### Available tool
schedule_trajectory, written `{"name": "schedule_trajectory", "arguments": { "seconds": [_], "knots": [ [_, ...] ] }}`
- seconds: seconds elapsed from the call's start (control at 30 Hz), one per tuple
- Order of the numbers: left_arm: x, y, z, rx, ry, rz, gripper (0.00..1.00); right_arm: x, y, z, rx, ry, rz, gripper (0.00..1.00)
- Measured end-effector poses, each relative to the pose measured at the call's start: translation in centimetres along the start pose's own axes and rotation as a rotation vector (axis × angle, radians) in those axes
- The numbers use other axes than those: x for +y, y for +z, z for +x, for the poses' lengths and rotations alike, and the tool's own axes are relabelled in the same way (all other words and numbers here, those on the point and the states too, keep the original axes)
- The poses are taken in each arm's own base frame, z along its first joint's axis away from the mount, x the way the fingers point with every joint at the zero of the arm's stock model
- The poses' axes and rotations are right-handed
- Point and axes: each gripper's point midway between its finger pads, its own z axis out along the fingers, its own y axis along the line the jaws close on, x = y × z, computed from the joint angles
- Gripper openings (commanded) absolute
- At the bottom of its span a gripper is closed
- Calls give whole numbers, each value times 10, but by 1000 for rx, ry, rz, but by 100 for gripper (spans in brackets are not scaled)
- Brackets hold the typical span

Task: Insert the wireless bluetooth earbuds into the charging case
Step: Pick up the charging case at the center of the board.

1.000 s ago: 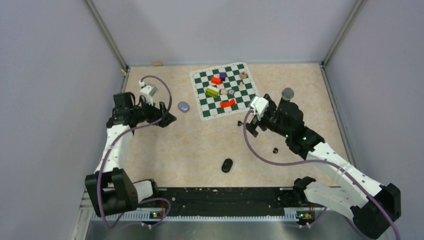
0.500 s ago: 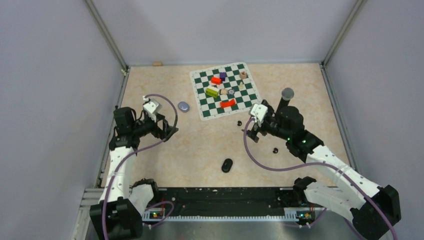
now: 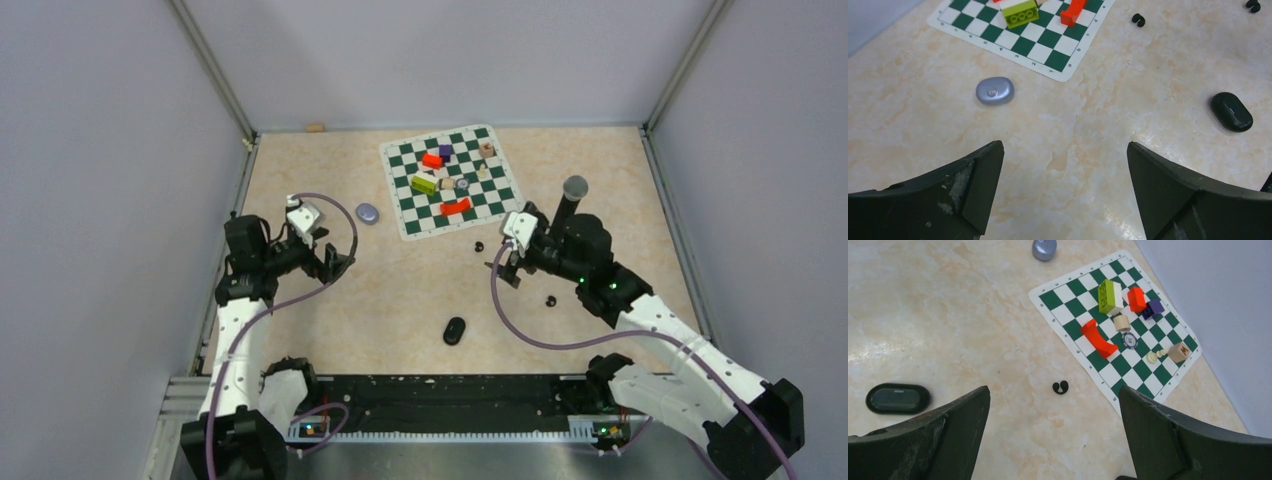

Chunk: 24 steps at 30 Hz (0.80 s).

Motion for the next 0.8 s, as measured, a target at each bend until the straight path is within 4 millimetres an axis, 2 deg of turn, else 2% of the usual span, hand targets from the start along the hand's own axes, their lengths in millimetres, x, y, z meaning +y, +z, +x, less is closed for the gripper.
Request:
{"name": "schedule_trajectory", "arguments": {
  "seconds": [0.17,0.33,0.47,0.57,0.67,0.8],
  "knots": [
    [-16,-15,-25,-54,130,21,99,13,-6,-3,20,-78,-106,99],
    [-31,-12,-3,-54,110,59,99,44,-6,3,27,-185,-250,99],
    [-34,-10,8,-24,89,88,99,83,5,4,23,-336,-384,99],
    [-38,-10,12,-12,89,115,99,105,16,16,62,-398,-462,99],
    [-41,-10,15,-4,88,133,99,117,24,31,107,-432,-506,99],
    [-45,-10,17,-5,87,155,99,135,24,50,138,-467,-547,99]
  ]
}}
